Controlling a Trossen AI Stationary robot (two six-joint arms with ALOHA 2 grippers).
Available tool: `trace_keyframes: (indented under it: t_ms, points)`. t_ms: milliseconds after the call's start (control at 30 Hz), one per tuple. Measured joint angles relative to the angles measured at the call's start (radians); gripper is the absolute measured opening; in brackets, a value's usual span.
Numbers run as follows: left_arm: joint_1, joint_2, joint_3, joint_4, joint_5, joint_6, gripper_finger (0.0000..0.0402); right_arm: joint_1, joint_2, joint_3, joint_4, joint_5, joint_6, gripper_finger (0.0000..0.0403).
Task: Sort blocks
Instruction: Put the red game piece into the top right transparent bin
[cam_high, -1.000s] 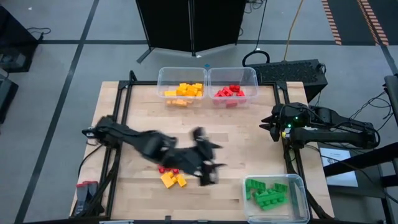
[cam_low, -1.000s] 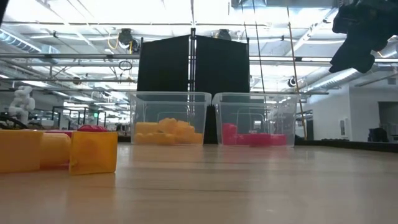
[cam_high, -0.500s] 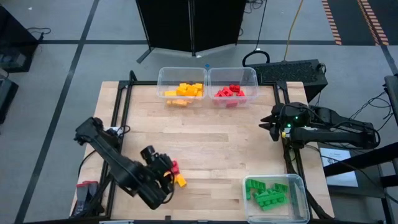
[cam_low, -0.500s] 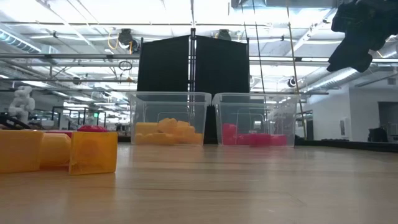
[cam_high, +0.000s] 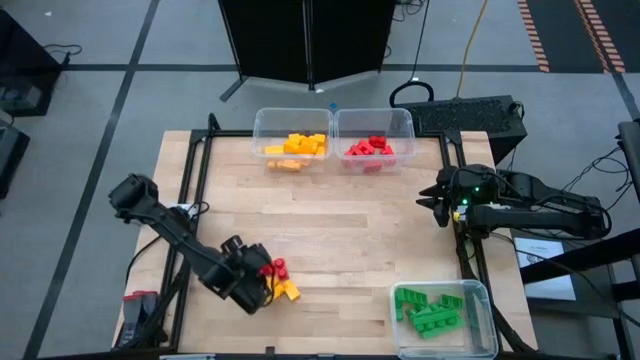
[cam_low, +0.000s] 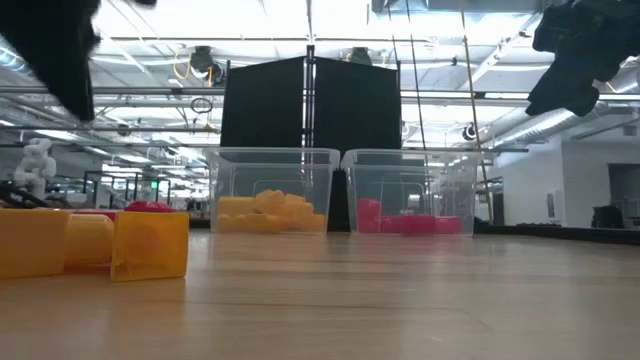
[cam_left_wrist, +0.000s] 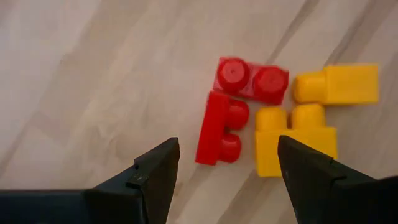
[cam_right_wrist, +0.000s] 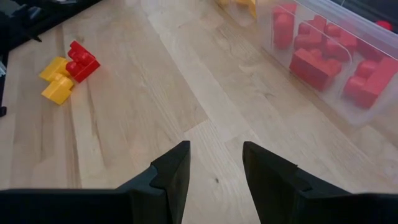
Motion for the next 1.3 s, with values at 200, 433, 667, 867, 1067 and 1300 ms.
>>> trace_keyframes:
  t_ms: [200,433,667,867,1067,1300]
  points:
    - [0.074,-0.049,-0.151,0.142,0.117,0.143,0.0238,0.000,0.000,0.000,0.000,0.000,0.001,0.0144]
    - [0.155,-0.065,-0.232,0.221,0.161,0.317,0.0238,0.000,0.000,0.000,-0.001,0.000,0.001,0.0144]
    - [0.228,-0.066,-0.309,0.430,0.327,0.482,0.0238,0.000,0.000,0.000,-0.001,0.015,0.002,0.0144]
    - [0.249,-0.062,-0.367,0.497,0.348,0.491,0.0238,0.000,0.000,0.000,-0.002,0.025,0.006,0.0144]
    - [0.274,-0.052,-0.432,0.554,0.354,0.490,0.0238,0.000,0.000,0.000,-0.004,0.024,0.006,0.0144]
    - [0.281,-0.051,-0.443,0.580,0.355,0.489,0.0233,0.000,0.000,0.000,-0.012,0.022,0.005,0.0144]
